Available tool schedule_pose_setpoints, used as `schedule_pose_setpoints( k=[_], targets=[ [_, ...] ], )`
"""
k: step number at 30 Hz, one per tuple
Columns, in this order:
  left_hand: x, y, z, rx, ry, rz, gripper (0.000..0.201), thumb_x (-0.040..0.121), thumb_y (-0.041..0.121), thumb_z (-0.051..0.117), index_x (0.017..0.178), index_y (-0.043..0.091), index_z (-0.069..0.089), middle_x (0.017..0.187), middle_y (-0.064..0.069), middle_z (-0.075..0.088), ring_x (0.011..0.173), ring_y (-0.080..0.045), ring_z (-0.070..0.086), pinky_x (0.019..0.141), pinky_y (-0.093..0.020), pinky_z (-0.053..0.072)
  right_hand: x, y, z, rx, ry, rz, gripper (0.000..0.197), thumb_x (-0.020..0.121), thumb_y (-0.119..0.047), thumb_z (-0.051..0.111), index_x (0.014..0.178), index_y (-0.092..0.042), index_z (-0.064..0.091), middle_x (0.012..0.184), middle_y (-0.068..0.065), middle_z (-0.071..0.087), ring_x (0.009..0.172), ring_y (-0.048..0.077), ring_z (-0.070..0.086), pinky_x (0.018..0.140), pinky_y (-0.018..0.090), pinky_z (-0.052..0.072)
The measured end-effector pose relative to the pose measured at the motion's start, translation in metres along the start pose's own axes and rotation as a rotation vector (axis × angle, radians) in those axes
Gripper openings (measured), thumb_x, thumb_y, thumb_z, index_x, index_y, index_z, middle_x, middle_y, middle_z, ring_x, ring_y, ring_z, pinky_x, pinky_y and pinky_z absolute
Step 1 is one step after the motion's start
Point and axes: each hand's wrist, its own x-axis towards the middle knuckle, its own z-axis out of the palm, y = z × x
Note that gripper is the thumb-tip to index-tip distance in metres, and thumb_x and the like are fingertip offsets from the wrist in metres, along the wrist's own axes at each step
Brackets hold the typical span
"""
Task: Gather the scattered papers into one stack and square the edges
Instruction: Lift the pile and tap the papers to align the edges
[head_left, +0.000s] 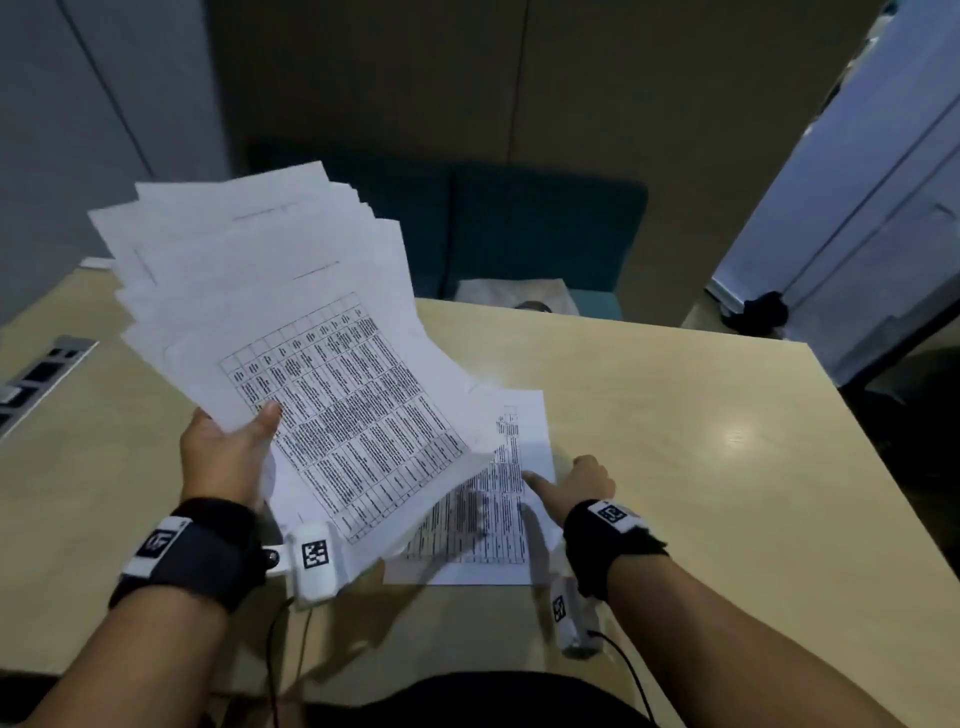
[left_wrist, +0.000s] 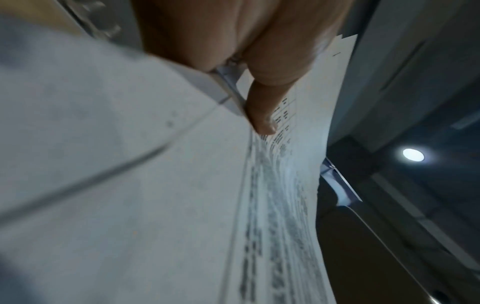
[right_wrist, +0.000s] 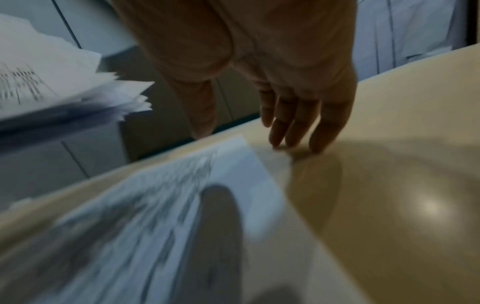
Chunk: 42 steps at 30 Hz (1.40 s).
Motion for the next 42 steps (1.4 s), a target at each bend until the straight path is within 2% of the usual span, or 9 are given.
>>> schedule_pose_setpoints(
  k=[5, 12, 17, 24, 27, 30, 33, 37, 42],
  targets=[
    [-0.002, -0.022, -0.024, 0.032, 0.129, -0.074, 0.026, 0.092, -0.007, 0.06, 0.089, 0.016, 0.047, 0.133, -0.026, 0.053, 0.121, -0.025, 0.05, 0.106, -0.032, 0.037, -0.023, -0.014, 0.029, -0.228, 0.021, 0.04, 0.112, 0.049, -0.08, 0.07, 0.128, -0.009, 0.035, 0.129, 0.012, 0.036, 0.124, 0.032, 0.035, 0.096, 0.049, 0.038],
    [0.009, -0.045, -0.034, 0.017, 0.137, -0.155, 0.037, 0.091, -0.008, 0.061, 0.126, -0.004, 0.049, 0.139, -0.025, 0.053, 0.126, -0.033, 0.053, 0.11, -0.041, 0.039, -0.004, -0.024, 0.019, -0.008, -0.066, 0.11, 0.091, 0.055, -0.032, 0.092, 0.121, -0.007, 0.035, 0.115, 0.016, 0.053, 0.107, 0.035, 0.054, 0.09, 0.045, 0.051],
    [0.017, -0.056, -0.036, 0.041, 0.11, -0.199, 0.045, 0.091, -0.003, 0.063, 0.134, -0.005, 0.049, 0.134, -0.018, 0.058, 0.126, -0.034, 0.054, 0.11, -0.044, 0.039, 0.002, -0.025, 0.006, 0.029, -0.209, 0.065, 0.049, 0.077, -0.017, 0.076, 0.117, 0.0, 0.053, 0.085, 0.011, 0.062, 0.083, 0.032, 0.062, 0.077, 0.036, 0.055],
    [0.006, -0.08, -0.026, 0.127, -0.071, -0.277, 0.045, 0.09, -0.001, 0.065, 0.134, 0.007, 0.056, 0.124, -0.004, 0.064, 0.113, -0.023, 0.061, 0.098, -0.033, 0.042, -0.013, -0.039, -0.097, 0.482, 0.45, -0.408, 0.012, 0.089, -0.012, 0.061, 0.099, -0.006, 0.062, 0.086, 0.014, 0.065, 0.076, 0.018, 0.063, 0.062, 0.021, 0.043],
    [-0.004, -0.098, -0.01, 0.133, -0.137, -0.307, 0.042, 0.09, -0.003, 0.065, 0.13, 0.004, 0.057, 0.119, -0.008, 0.066, 0.109, -0.026, 0.061, 0.094, -0.031, 0.042, -0.045, -0.058, -0.137, 0.861, 0.35, -0.579, 0.019, 0.089, 0.003, 0.06, 0.106, -0.006, 0.059, 0.076, -0.004, 0.064, 0.055, -0.012, 0.056, 0.052, 0.004, 0.042],
    [-0.009, -0.115, 0.005, 0.185, -0.226, -0.363, 0.04, 0.09, 0.002, 0.067, 0.129, 0.004, 0.058, 0.122, -0.01, 0.067, 0.116, -0.029, 0.061, 0.1, -0.036, 0.042, -0.046, -0.052, -0.133, 0.946, 0.088, -0.505, 0.021, 0.088, 0.002, 0.061, 0.108, -0.006, 0.059, 0.071, -0.01, 0.071, 0.058, -0.004, 0.063, 0.055, 0.013, 0.048],
    [-0.012, -0.126, 0.017, 0.165, -0.326, -0.415, 0.047, 0.091, 0.001, 0.065, 0.136, 0.011, 0.054, 0.132, -0.005, 0.062, 0.124, -0.026, 0.056, 0.111, -0.043, 0.036, -0.031, -0.032, -0.093, 0.768, -0.041, -0.293, 0.019, 0.084, -0.003, 0.067, 0.102, -0.009, 0.065, 0.084, 0.006, 0.071, 0.062, 0.013, 0.066, 0.058, 0.021, 0.051],
    [-0.012, -0.14, 0.026, 0.321, -0.481, -0.378, 0.066, 0.082, 0.04, 0.066, 0.143, 0.034, 0.041, 0.142, 0.008, 0.054, 0.13, -0.02, 0.05, 0.114, -0.051, 0.033, -0.014, -0.012, -0.034, 0.166, -0.139, -0.186, 0.02, 0.087, -0.017, 0.065, 0.102, -0.005, 0.067, 0.094, 0.017, 0.068, 0.08, 0.027, 0.062, 0.066, 0.028, 0.045],
    [-0.028, -0.112, 0.042, 0.381, -0.583, -0.375, 0.093, 0.084, 0.069, 0.056, 0.158, 0.027, 0.017, 0.157, 0.011, 0.027, 0.147, -0.016, 0.025, 0.118, -0.04, 0.021, -0.004, 0.006, 0.005, -0.233, -0.099, -0.209, 0.023, 0.075, -0.034, 0.059, 0.076, -0.012, 0.066, 0.105, 0.017, 0.054, 0.095, 0.033, 0.058, 0.075, 0.03, 0.047]
  ],
)
